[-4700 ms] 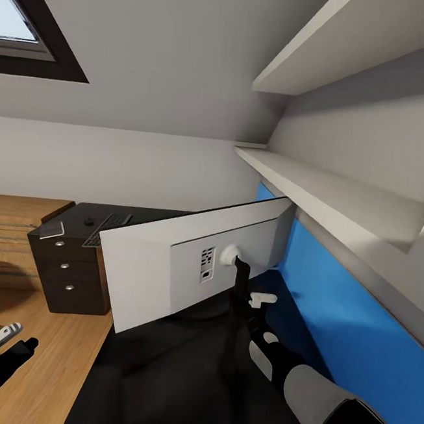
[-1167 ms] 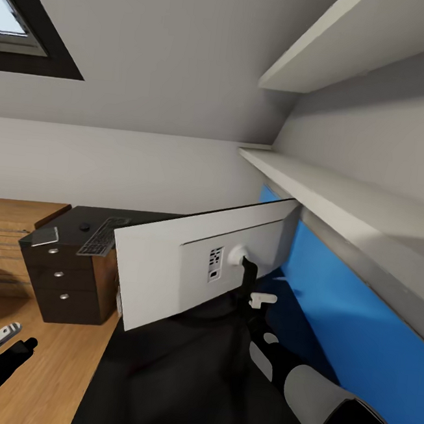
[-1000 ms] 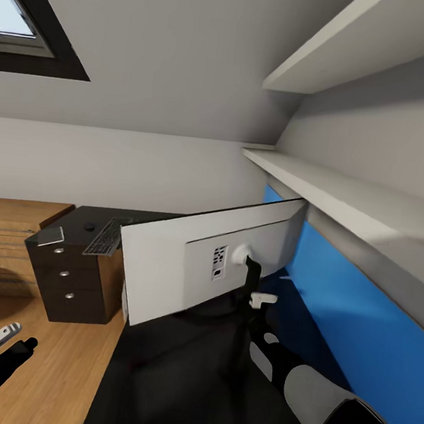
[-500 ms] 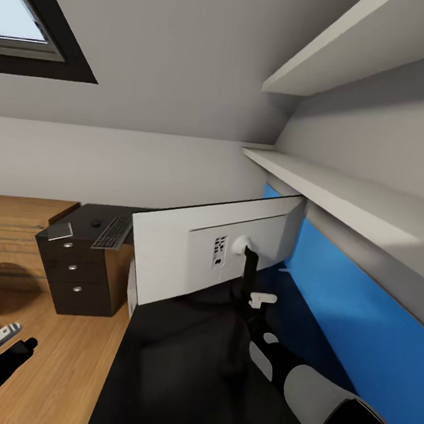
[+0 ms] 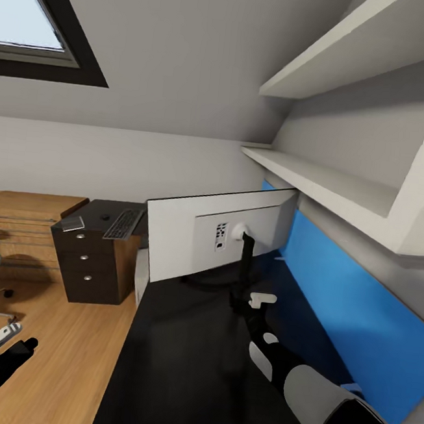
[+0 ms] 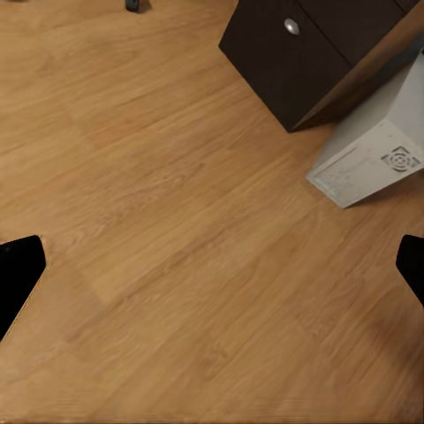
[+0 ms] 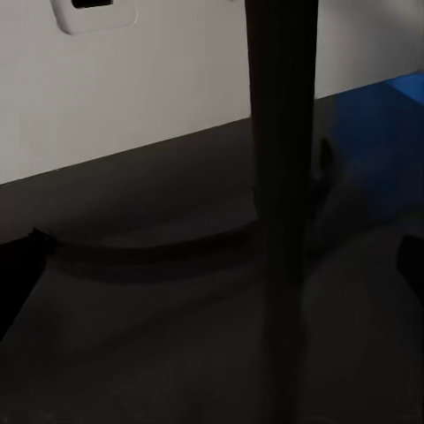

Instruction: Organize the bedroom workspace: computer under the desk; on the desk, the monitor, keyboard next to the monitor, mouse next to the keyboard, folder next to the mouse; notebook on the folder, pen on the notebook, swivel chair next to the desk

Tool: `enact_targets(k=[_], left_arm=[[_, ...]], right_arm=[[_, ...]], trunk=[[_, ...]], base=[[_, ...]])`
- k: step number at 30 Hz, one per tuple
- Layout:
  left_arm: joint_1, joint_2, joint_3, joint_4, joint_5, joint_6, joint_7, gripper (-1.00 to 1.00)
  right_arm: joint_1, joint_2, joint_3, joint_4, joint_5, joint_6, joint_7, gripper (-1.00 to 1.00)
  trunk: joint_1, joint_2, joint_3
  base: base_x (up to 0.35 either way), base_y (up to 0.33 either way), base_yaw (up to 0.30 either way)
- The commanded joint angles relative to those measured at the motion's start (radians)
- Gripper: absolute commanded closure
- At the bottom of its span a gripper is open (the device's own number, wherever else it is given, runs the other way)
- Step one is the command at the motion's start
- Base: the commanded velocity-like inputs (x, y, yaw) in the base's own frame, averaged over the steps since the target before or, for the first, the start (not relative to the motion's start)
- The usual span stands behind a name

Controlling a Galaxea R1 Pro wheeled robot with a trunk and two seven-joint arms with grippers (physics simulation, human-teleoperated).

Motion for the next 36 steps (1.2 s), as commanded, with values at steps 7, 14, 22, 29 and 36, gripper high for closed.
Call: enact_targets(k=[7, 14, 22, 29, 36], left_arm=[[-0.001, -0.001, -0.038, 0.071, 0.005, 0.005, 0.007, -1.00], [0.001, -0.001, -0.269, 0.242, -0.149, -0.244, 0.004, -1.00], [0.002, -0.069, -0.311, 0.297, -0.204, -0.286, 0.007, -1.00], [0.002, -0.117, -0.375, 0.551, -0.362, -0.345, 0.005, -1.00], [0.002, -0.164, -0.583, 0.817, -0.398, -0.548, -0.001, -1.00]], right_arm=[[-0.001, 0.001, 0.007, -0.001, -0.005, -0.004, -0.008, -1.00], [-0.001, 0.009, 0.016, -0.047, -0.007, -0.007, -0.031, -1.00], [-0.001, 0.015, 0.022, -0.070, -0.007, 0.036, -0.163, -1.00], [-0.001, 0.054, 0.022, -0.211, -0.002, 0.226, -0.373, -1.00], [-0.002, 0.113, 0.023, -0.378, -0.001, 0.429, -0.666, -1.00]], trunk=[[-0.001, -0.001, -0.001], [-0.001, -0.001, -0.001], [-0.001, -0.001, -0.001], [-0.001, -0.001, -0.001], [-0.001, -0.001, -0.001]], base=[[-0.336, 0.114, 0.000], [-0.321, 0.136, 0.000], [-0.261, 0.123, 0.000], [-0.047, 0.023, 0.000], [-0.004, 0.002, 0.000]])
